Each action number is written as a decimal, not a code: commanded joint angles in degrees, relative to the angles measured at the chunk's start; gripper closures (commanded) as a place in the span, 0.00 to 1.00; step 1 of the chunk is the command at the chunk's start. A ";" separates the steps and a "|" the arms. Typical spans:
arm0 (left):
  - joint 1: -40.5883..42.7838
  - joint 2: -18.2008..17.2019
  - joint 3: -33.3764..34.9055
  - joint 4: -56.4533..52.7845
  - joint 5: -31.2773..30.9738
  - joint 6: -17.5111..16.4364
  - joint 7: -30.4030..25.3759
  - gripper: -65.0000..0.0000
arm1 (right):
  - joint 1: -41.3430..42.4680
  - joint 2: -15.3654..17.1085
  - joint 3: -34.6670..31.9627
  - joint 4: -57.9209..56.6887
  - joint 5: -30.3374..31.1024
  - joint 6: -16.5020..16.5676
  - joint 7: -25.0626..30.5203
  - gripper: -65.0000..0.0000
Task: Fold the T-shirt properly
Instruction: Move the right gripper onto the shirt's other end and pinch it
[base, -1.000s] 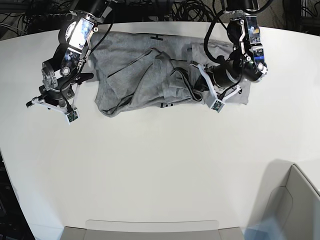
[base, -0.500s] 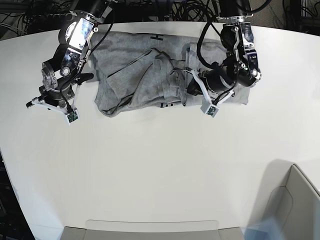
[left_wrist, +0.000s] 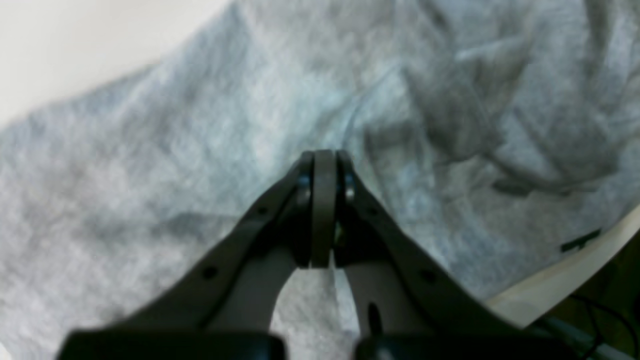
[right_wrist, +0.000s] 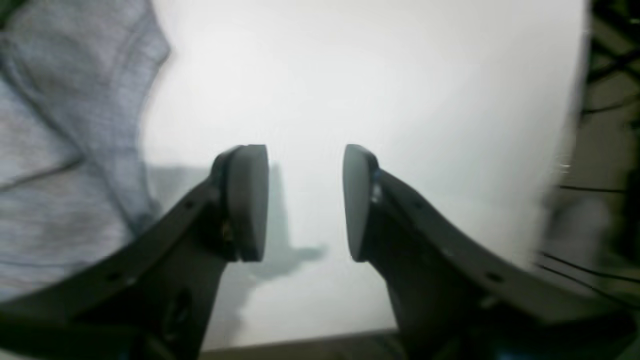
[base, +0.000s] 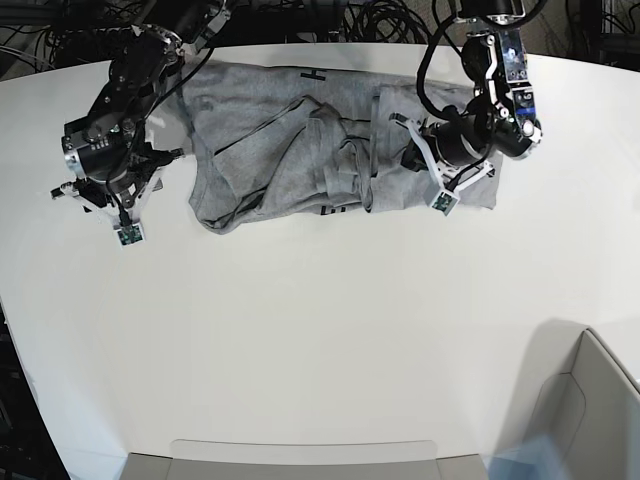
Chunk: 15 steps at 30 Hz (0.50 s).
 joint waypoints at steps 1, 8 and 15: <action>-0.42 -0.17 0.06 1.00 -0.92 -0.08 -0.96 1.00 | 0.61 0.34 1.42 0.77 3.40 0.89 0.09 0.62; 0.29 -0.17 0.23 0.82 -0.92 -0.08 -0.52 1.00 | -4.76 4.38 6.87 -3.98 38.65 0.89 0.09 0.62; 0.38 -0.26 0.32 0.82 -0.92 -0.08 -0.43 1.00 | -5.20 9.04 7.31 -22.09 55.89 0.89 0.09 0.62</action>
